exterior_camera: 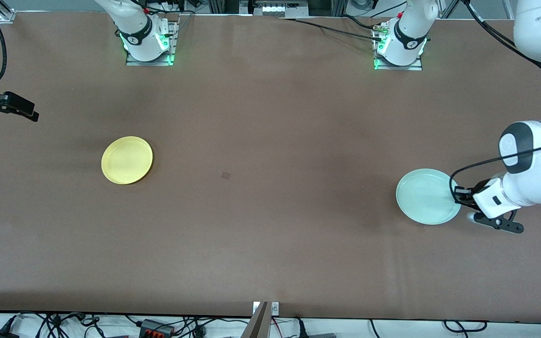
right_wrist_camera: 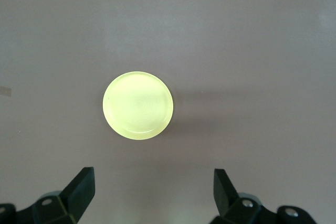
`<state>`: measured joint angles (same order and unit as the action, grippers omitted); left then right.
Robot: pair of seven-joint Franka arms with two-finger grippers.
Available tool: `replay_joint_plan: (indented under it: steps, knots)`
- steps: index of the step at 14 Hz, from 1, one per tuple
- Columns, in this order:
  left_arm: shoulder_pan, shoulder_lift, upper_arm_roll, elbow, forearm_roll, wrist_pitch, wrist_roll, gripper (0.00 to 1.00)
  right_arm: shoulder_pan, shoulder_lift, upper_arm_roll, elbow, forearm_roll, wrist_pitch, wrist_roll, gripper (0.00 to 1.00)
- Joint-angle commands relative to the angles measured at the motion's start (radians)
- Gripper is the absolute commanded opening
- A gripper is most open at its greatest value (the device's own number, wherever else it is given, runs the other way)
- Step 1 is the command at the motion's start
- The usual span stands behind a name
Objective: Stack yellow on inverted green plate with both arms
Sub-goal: 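Flip the green plate with the left gripper while the right gripper grasps yellow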
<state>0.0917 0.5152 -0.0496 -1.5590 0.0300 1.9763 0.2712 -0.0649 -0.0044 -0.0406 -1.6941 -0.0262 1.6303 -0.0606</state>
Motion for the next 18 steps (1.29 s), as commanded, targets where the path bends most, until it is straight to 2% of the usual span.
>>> replay_joint_plan:
  steps: [1,4,6,9,12,18]
  knots:
    - [-0.101,-0.017,0.005,0.068,0.124,-0.115,-0.148,0.01,-0.007,-0.014,0.005,-0.009,0.012,0.003,-0.008,1.00]
    - [-0.232,-0.018,0.005,0.131,0.290,-0.245,-0.321,0.01,-0.007,-0.012,0.005,-0.009,0.012,0.003,-0.008,1.00]
    - [-0.323,-0.017,0.005,0.151,0.361,-0.327,-0.438,0.01,-0.009,-0.012,0.005,-0.009,0.012,0.003,-0.010,1.00]
    - [-0.502,-0.001,0.007,0.149,0.575,-0.437,-0.703,0.01,-0.009,-0.012,0.005,-0.009,0.012,0.003,-0.010,1.00]
    - [-0.654,0.071,0.010,0.151,0.723,-0.545,-0.893,0.01,-0.009,-0.009,0.005,-0.009,0.012,0.002,-0.010,1.00]
    - [-0.851,0.183,0.017,0.152,0.922,-0.639,-1.101,0.01,-0.007,0.026,0.005,-0.009,0.011,-0.007,-0.016,1.00]
